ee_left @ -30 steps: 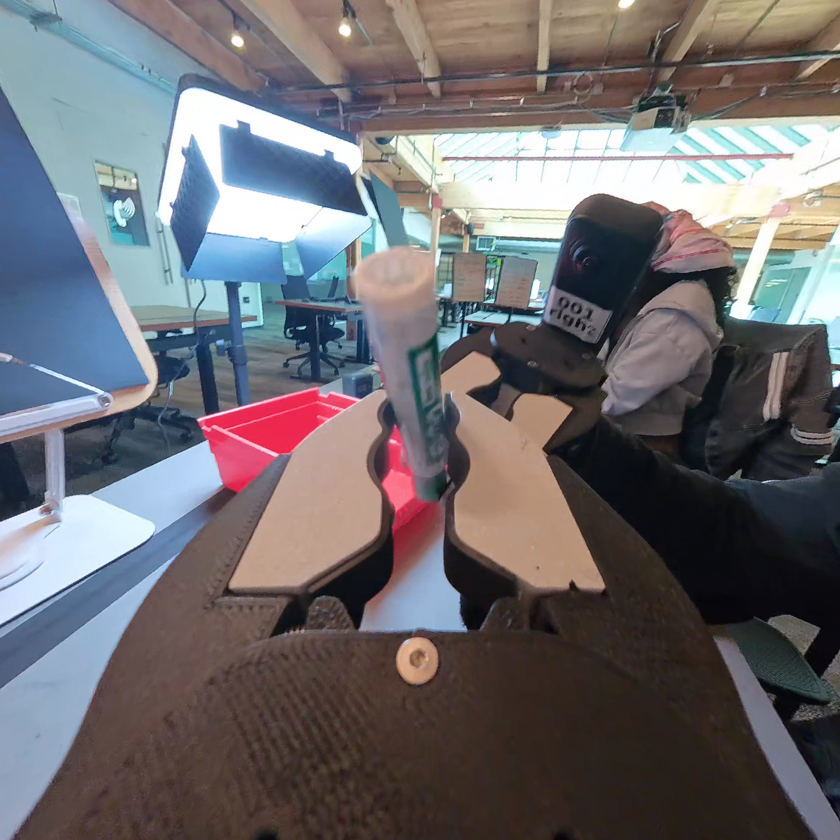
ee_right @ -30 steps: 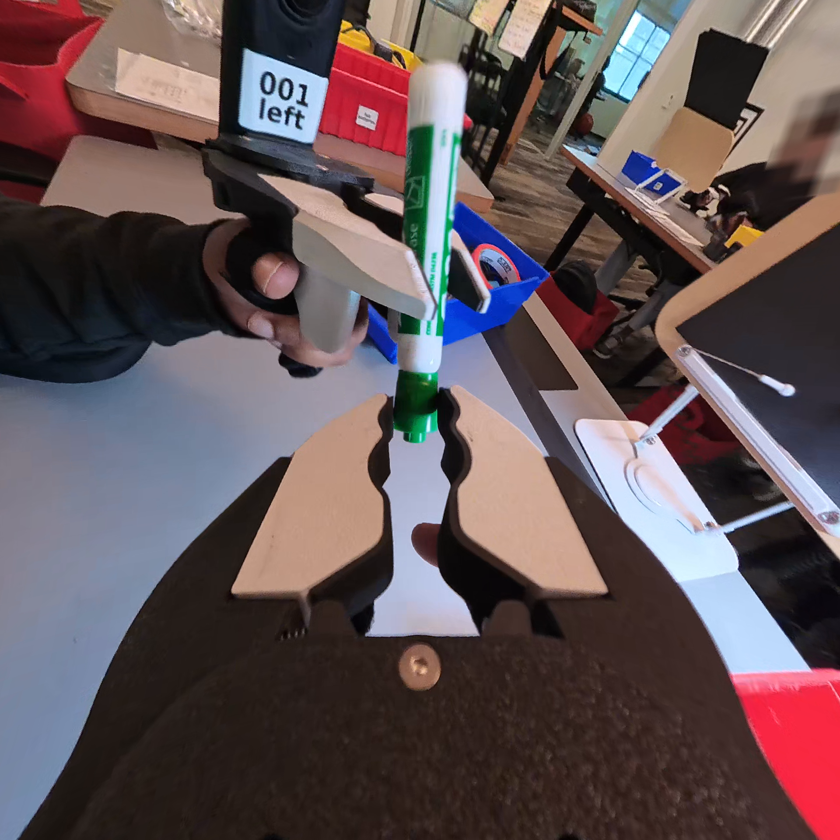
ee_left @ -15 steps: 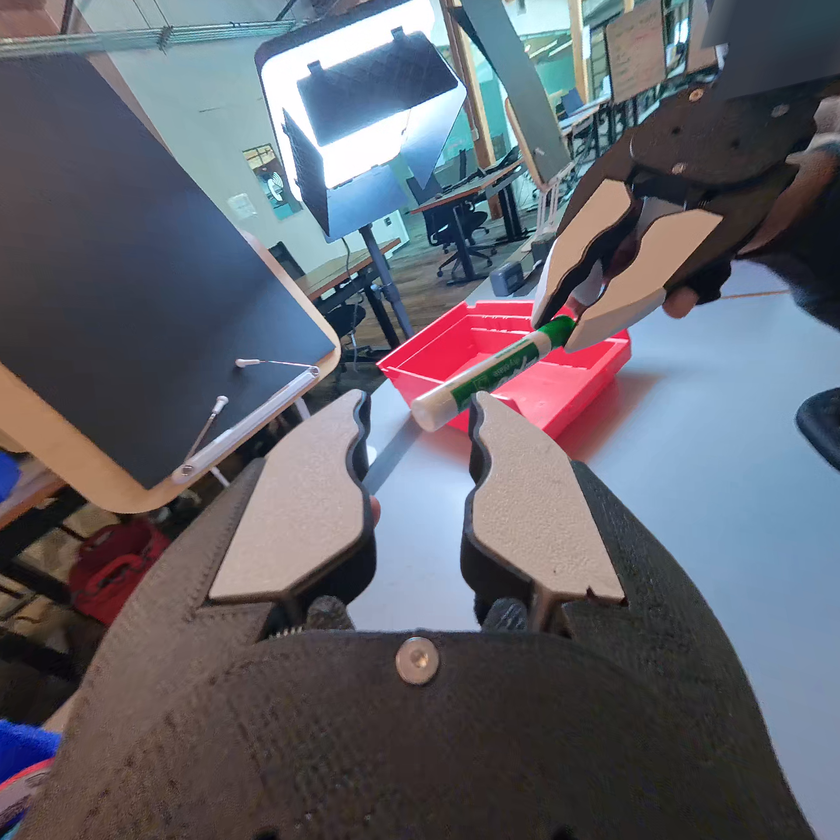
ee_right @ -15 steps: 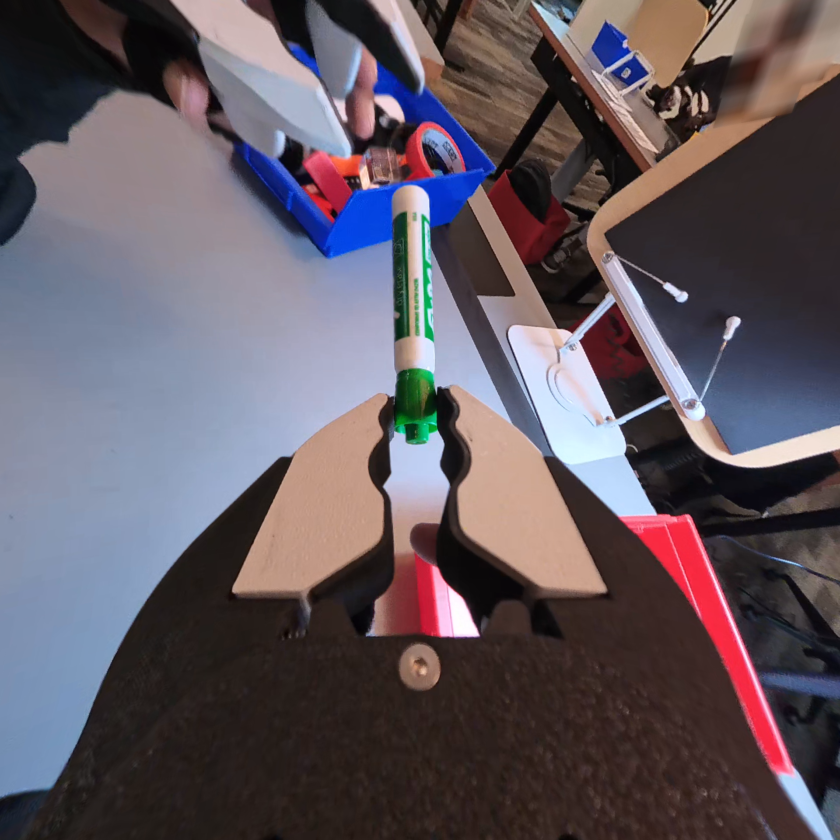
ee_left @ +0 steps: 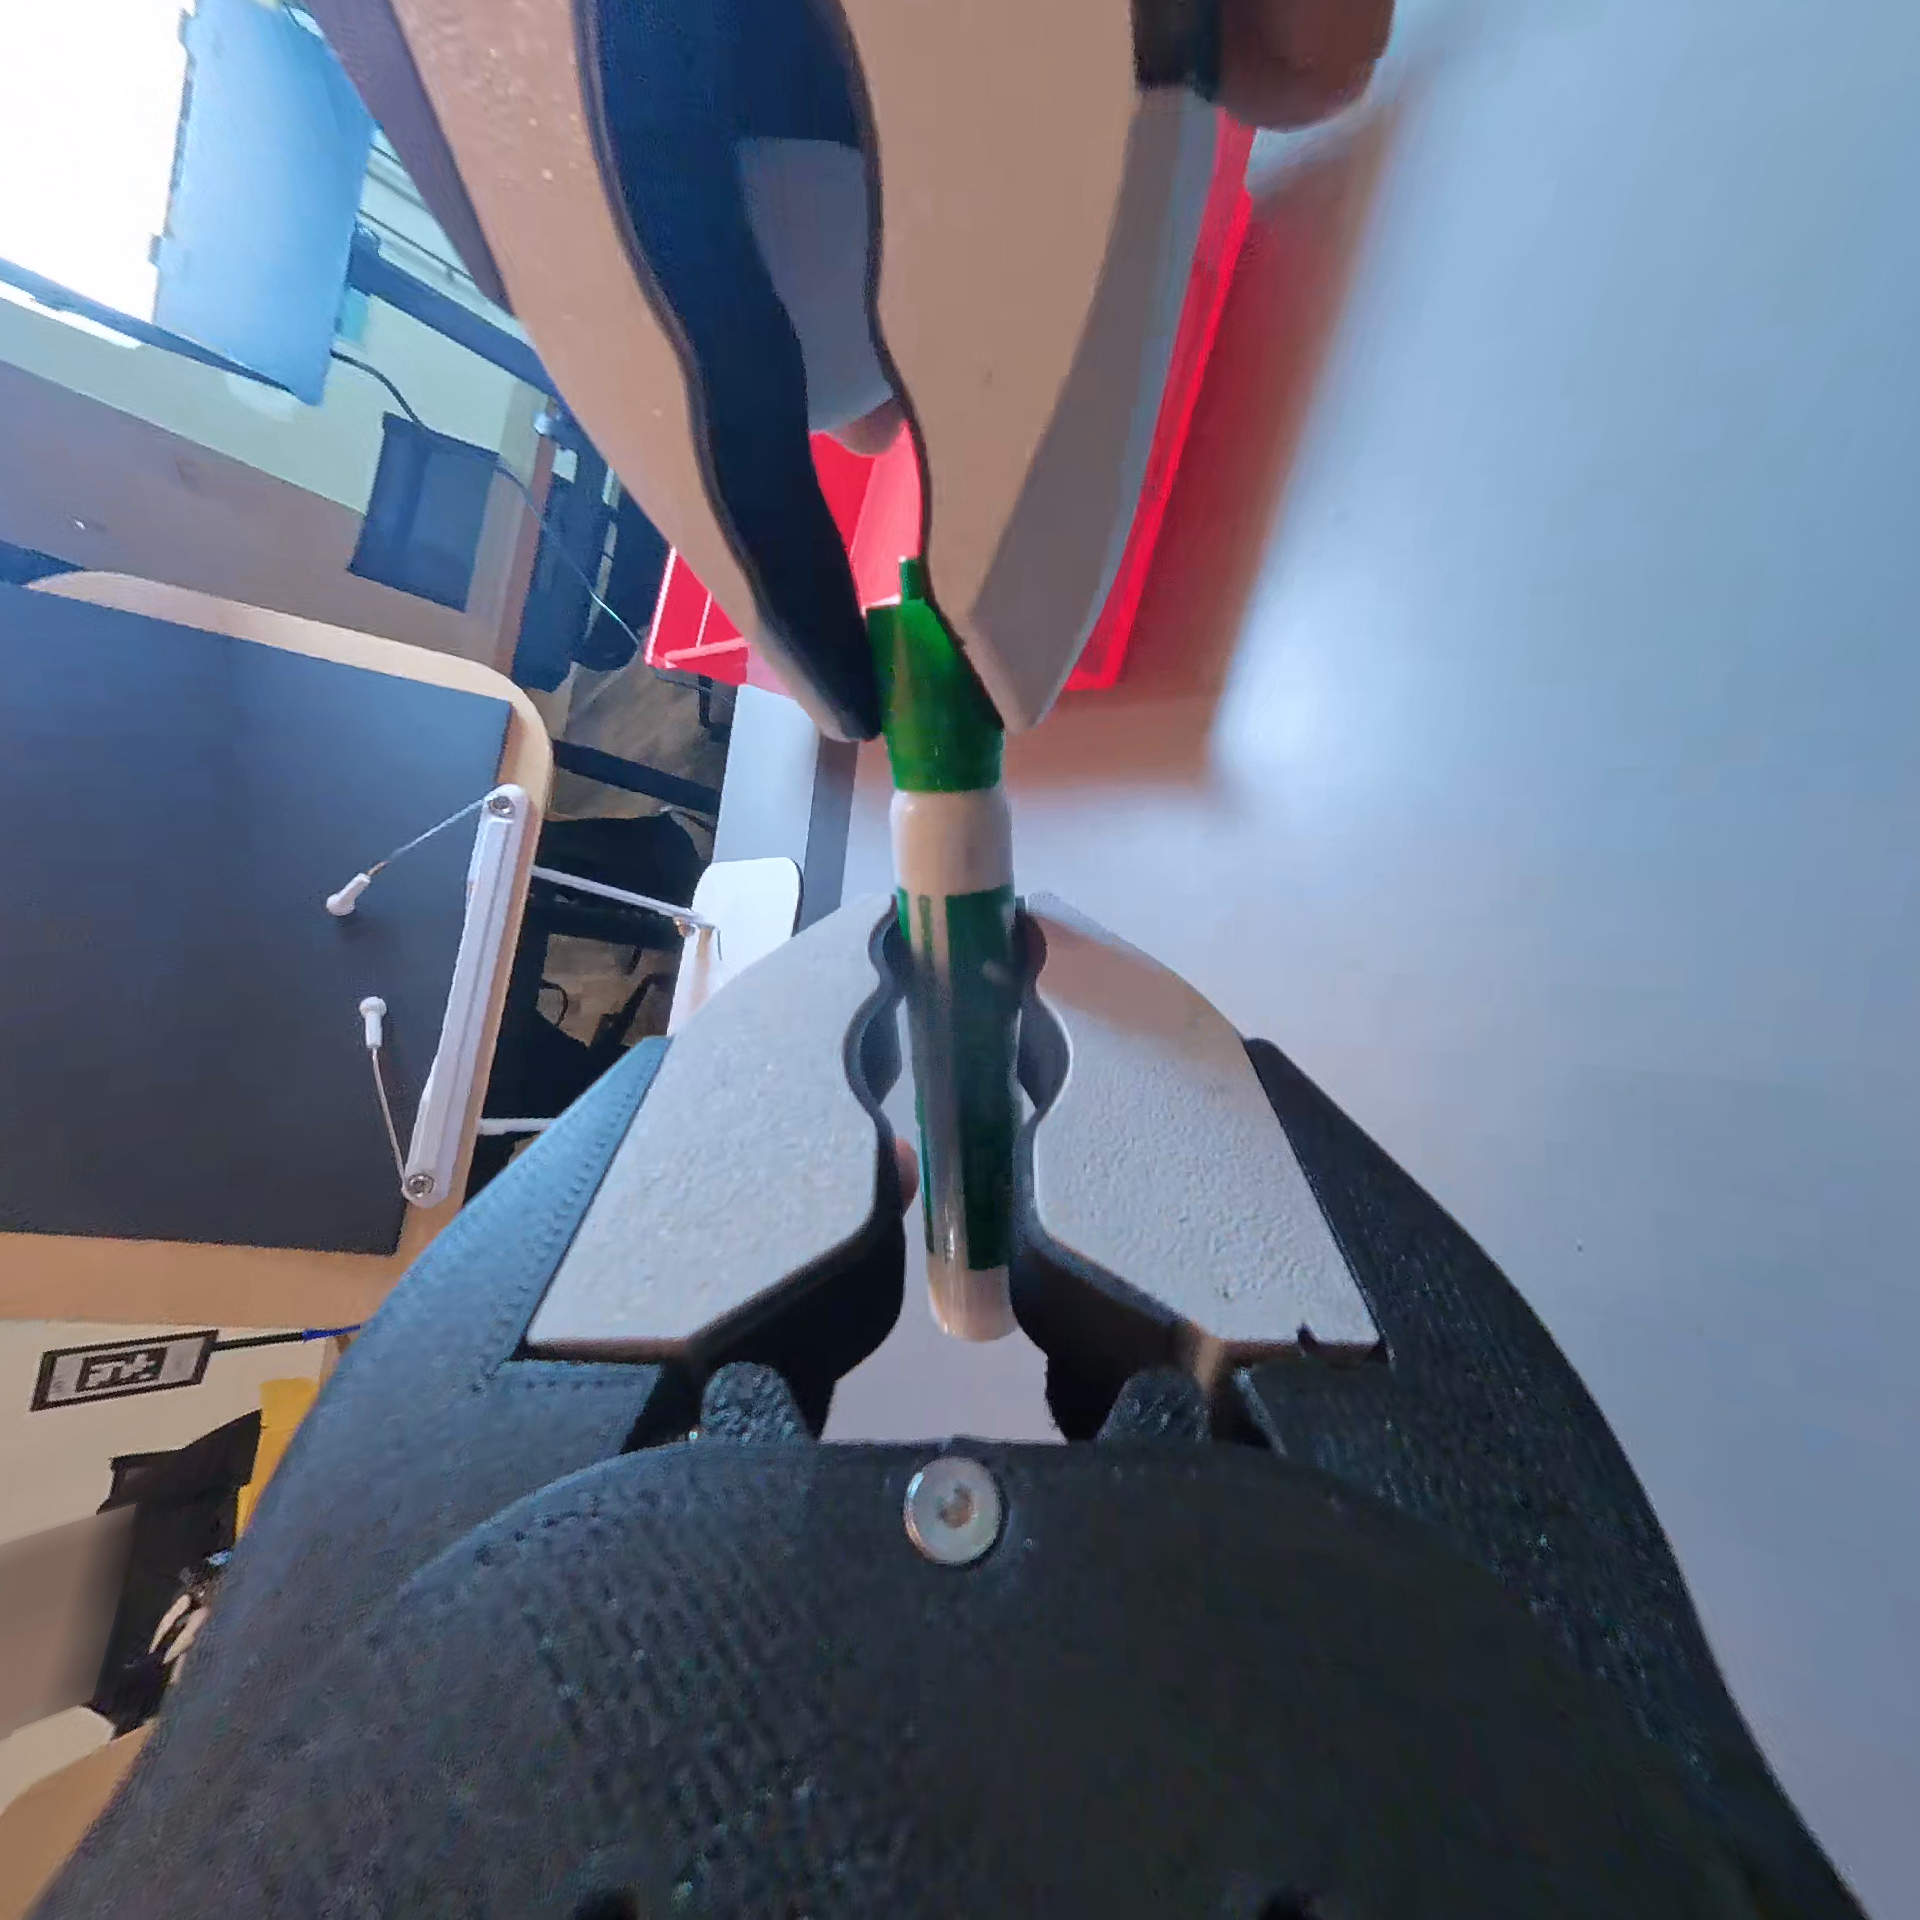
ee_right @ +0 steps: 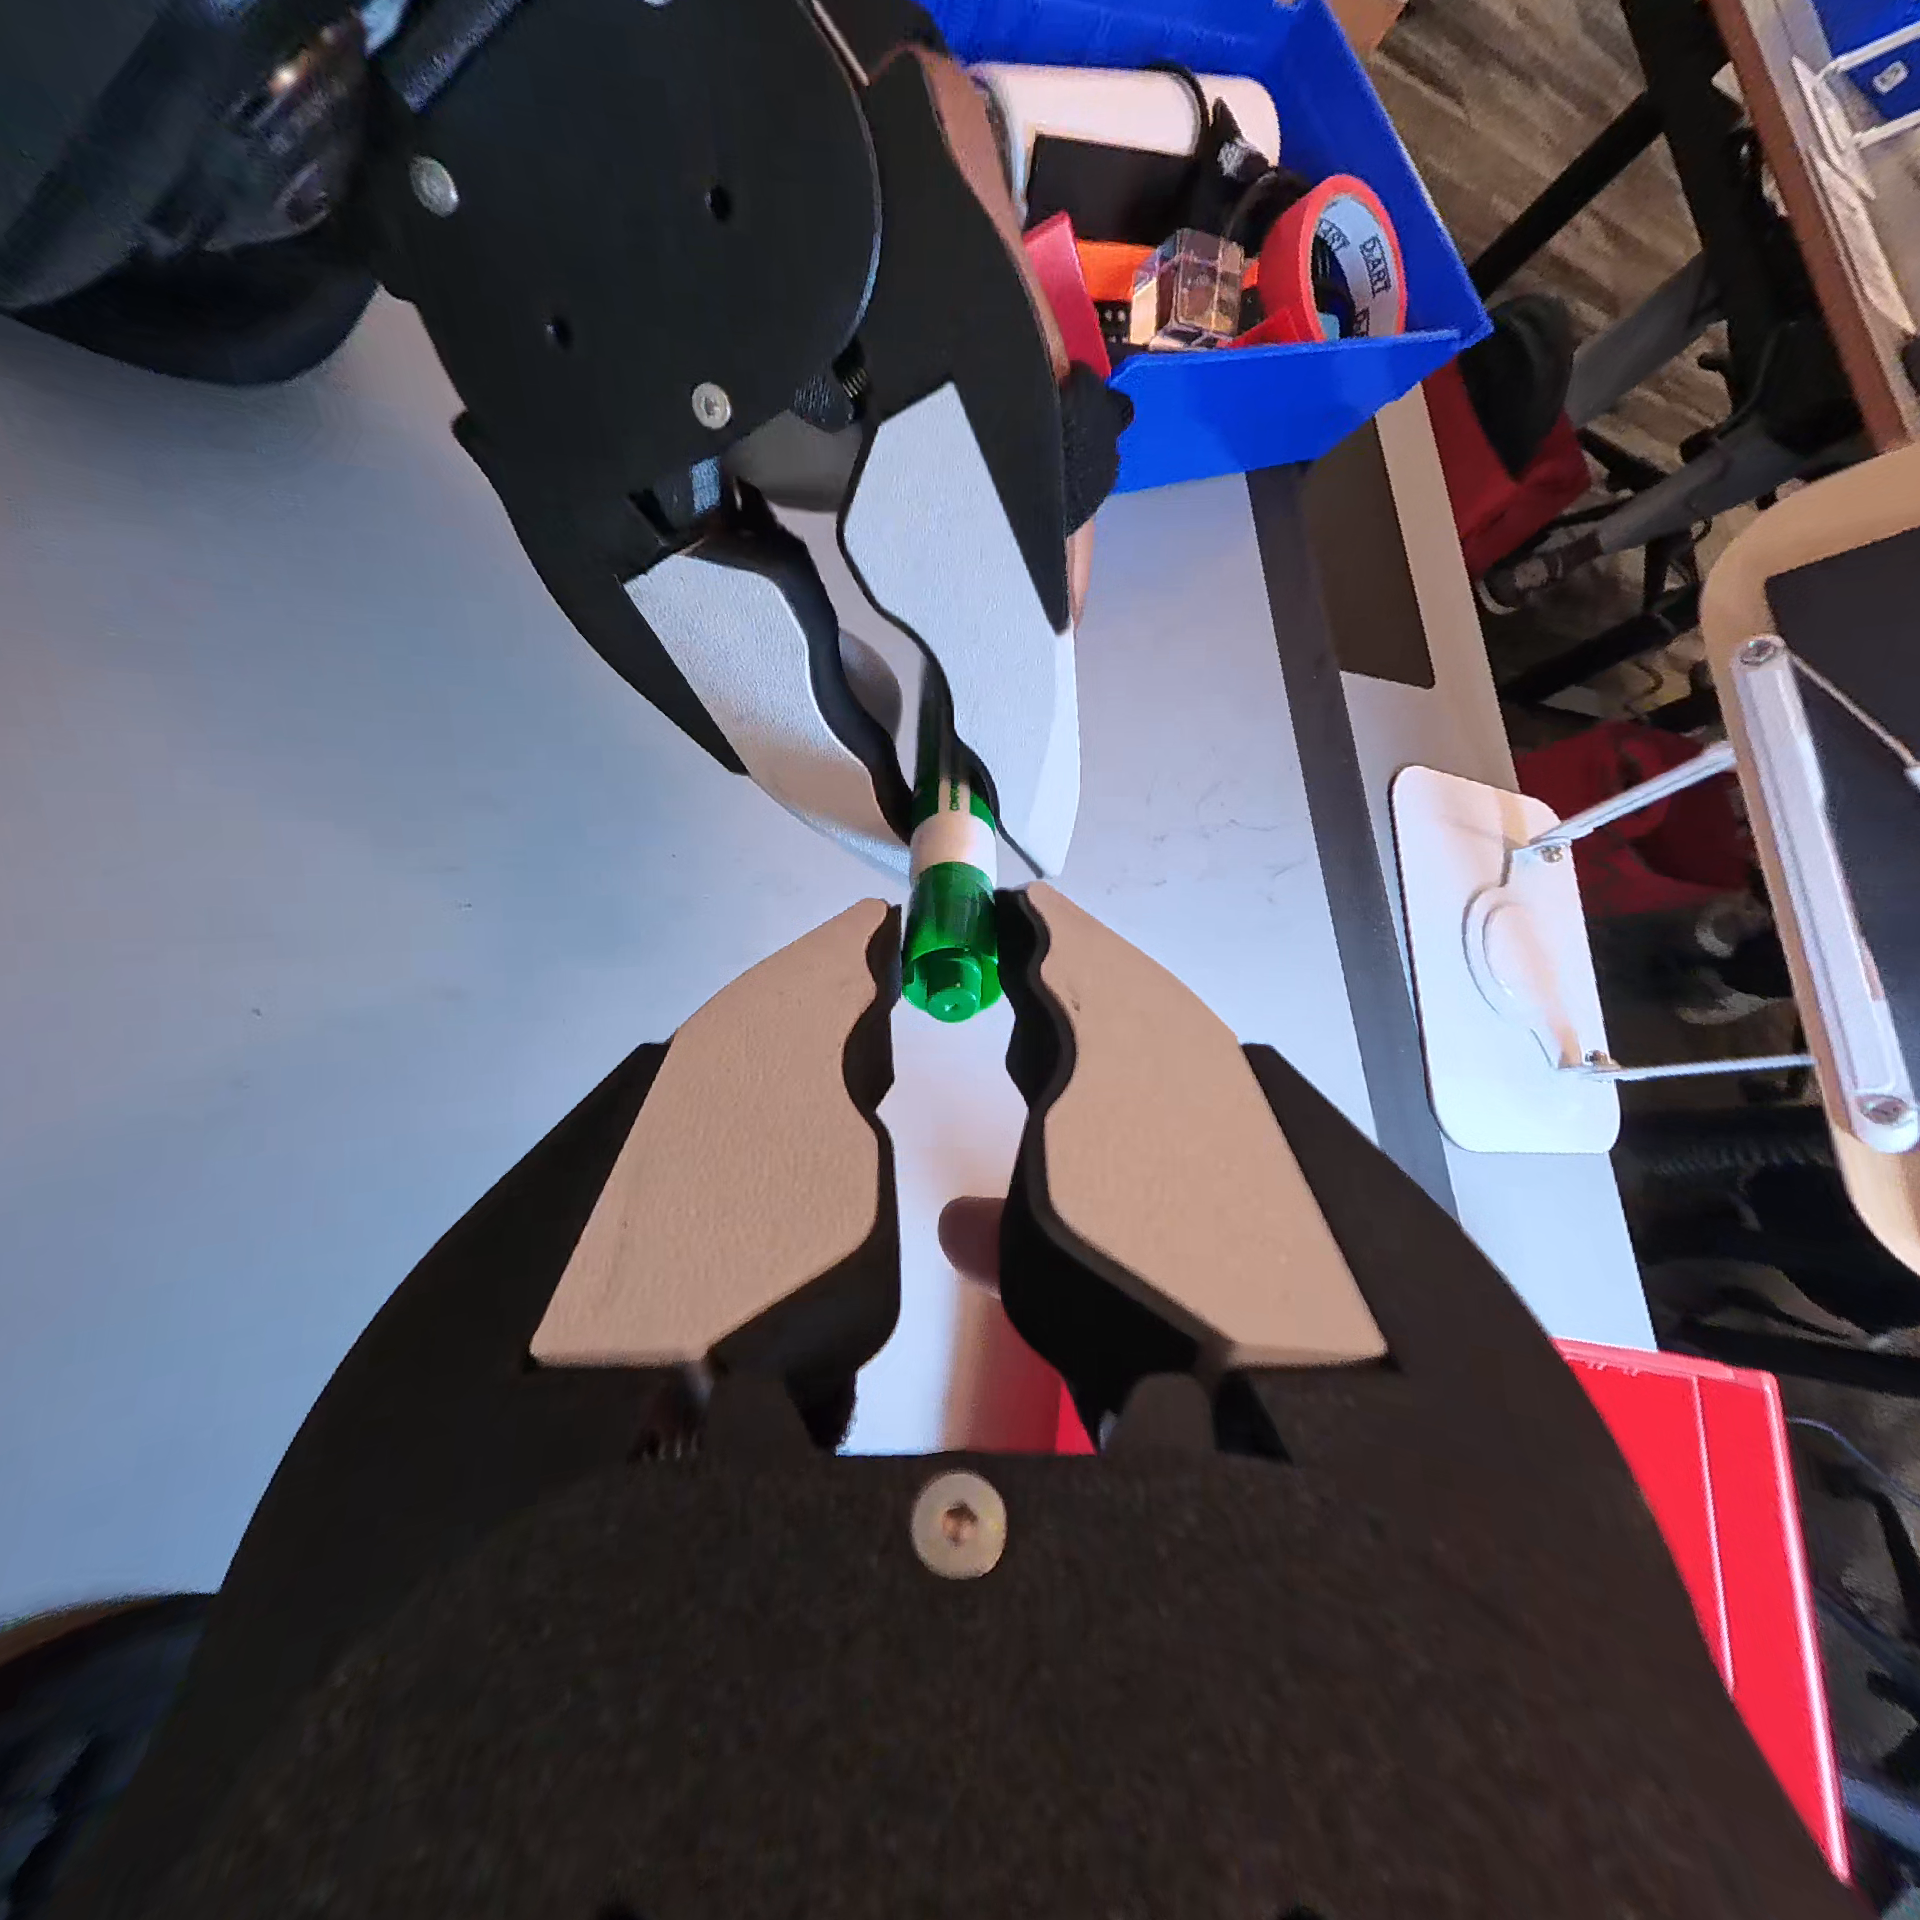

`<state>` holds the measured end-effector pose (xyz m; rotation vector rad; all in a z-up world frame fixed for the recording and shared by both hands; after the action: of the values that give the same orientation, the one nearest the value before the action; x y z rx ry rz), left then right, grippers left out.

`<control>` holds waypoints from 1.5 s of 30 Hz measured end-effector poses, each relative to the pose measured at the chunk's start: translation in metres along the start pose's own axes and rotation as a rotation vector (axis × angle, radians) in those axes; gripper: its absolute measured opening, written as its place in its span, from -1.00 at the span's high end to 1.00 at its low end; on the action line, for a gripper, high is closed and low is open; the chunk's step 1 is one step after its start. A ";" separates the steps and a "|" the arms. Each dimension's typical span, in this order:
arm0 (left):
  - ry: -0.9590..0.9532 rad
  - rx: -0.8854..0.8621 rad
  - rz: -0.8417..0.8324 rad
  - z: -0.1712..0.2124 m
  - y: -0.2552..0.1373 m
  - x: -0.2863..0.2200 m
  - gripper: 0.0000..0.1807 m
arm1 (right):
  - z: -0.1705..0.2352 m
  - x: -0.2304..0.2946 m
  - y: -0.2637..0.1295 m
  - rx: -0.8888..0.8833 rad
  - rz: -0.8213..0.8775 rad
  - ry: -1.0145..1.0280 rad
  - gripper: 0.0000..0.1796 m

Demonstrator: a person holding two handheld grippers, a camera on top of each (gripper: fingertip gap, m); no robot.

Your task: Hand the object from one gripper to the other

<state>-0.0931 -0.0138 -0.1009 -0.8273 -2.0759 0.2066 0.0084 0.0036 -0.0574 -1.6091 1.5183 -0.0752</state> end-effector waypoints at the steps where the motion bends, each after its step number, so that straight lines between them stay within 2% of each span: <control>1: -0.019 -0.027 0.000 -0.002 0.000 0.001 0.80 | -0.001 -0.001 -0.003 -0.028 0.001 0.003 0.80; 3: -0.097 -0.123 0.018 -0.005 -0.004 0.005 0.80 | -0.009 -0.004 -0.011 -0.157 0.007 0.024 0.82; 4: -0.157 -0.175 0.038 -0.007 -0.006 0.008 0.80 | -0.016 -0.007 -0.017 -0.249 0.036 0.035 0.96; 5: -0.214 -0.226 0.050 -0.009 -0.009 0.012 0.80 | -0.022 -0.012 -0.025 -0.352 0.083 0.054 0.94; 8: -0.404 -0.403 0.113 -0.013 -0.022 0.026 0.80 | -0.026 -0.023 -0.042 -0.504 0.113 0.144 0.58; 10: -0.548 -0.531 0.166 -0.016 -0.033 0.037 0.81 | -0.020 -0.028 -0.043 -0.507 0.138 0.167 0.49; 13: -0.701 -0.684 0.224 -0.019 -0.047 0.050 0.81 | -0.013 -0.029 -0.029 -0.466 0.128 0.175 0.48; 18: -0.824 -0.788 0.245 -0.020 -0.047 0.054 0.80 | -0.021 -0.017 0.011 -0.408 0.077 0.150 0.49; 20: -0.853 -0.799 0.227 -0.019 -0.043 0.053 0.80 | -0.025 -0.014 0.023 -0.395 0.115 0.143 0.49; 22: -0.882 -0.832 0.219 -0.016 -0.044 0.055 0.80 | -0.026 -0.014 0.025 -0.415 0.136 0.140 0.73; 25: -0.954 -0.878 0.250 -0.013 -0.046 0.060 0.80 | -0.029 -0.015 0.026 -0.460 0.121 0.205 0.77; 28: -0.951 -0.872 0.253 -0.011 -0.046 0.061 0.80 | -0.029 -0.015 0.028 -0.457 0.126 0.209 0.77; 32: -0.921 -0.772 0.211 -0.007 -0.049 0.067 0.79 | -0.021 -0.022 0.017 -0.412 0.165 0.198 0.79; 38: -0.836 -0.593 0.112 0.007 -0.054 0.079 0.63 | -0.007 -0.036 -0.014 -0.308 0.307 0.134 0.80; 42: -0.707 -0.467 -0.008 0.014 -0.058 0.083 0.61 | -0.001 -0.038 -0.032 -0.233 0.369 0.067 0.80; 45: -0.523 -0.340 -0.117 0.013 -0.057 0.079 0.60 | 0.000 -0.034 -0.034 -0.167 0.349 0.030 0.80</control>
<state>-0.1624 -0.0062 -0.0320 -0.9172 -2.6948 -0.0008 0.0263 0.0271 -0.0190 -1.4501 1.8465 0.2269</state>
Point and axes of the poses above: each gripper's, where its closed fingertips meet, y out along the fingers, z out of its underside, x = y × z across the jaws, the point moved 7 cm from there along -y, back along the fingers, and after that the axes turned 9 degrees about -y, right-handed, at the moved point
